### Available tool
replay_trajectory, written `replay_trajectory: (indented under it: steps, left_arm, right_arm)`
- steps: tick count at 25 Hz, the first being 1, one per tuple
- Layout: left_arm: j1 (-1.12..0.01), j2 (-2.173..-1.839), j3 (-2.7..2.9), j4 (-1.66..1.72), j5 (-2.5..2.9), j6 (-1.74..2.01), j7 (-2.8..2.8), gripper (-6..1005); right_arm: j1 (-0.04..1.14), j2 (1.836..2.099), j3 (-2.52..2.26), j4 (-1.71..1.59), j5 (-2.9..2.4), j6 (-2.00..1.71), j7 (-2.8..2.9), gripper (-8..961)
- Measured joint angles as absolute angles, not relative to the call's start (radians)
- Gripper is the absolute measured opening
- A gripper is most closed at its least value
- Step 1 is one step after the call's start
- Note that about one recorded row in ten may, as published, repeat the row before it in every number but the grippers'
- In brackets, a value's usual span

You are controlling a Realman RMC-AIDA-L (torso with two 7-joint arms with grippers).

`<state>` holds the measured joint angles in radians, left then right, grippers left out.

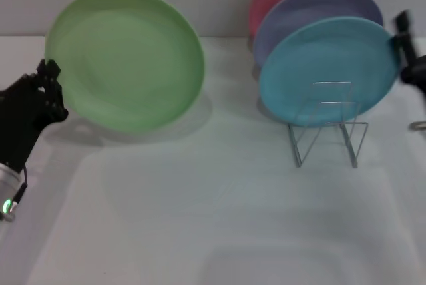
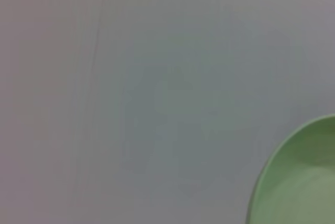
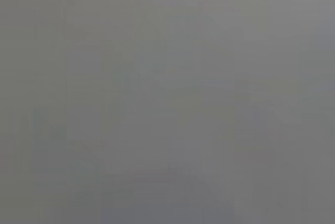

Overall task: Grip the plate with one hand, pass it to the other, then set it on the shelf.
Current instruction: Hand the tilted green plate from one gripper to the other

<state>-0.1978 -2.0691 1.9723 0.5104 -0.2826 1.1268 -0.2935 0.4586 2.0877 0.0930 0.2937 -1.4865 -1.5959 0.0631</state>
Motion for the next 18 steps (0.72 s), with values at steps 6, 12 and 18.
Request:
replay_trajectory:
  steps: [6,12,18]
  left_arm:
    - [-0.187,-2.078,2.088,0.496,-0.296,1.144,-0.256,31]
    - [-0.187,-2.08,2.251,0.522,-0.456,1.132,-0.156,32]
    - [-0.186,-2.08,2.307,0.593,-0.586,1.083,-0.044,33]
  right_arm:
    - [0.467,2.091,-0.048,0.445,-1.486,-1.585,-0.066,713]
    - [0.464,2.093,-0.089,0.488,-1.528,-1.545,-0.074,712]
    - [0.448,2.093,-0.09,0.509,-1.601,-1.501,-0.078,712]
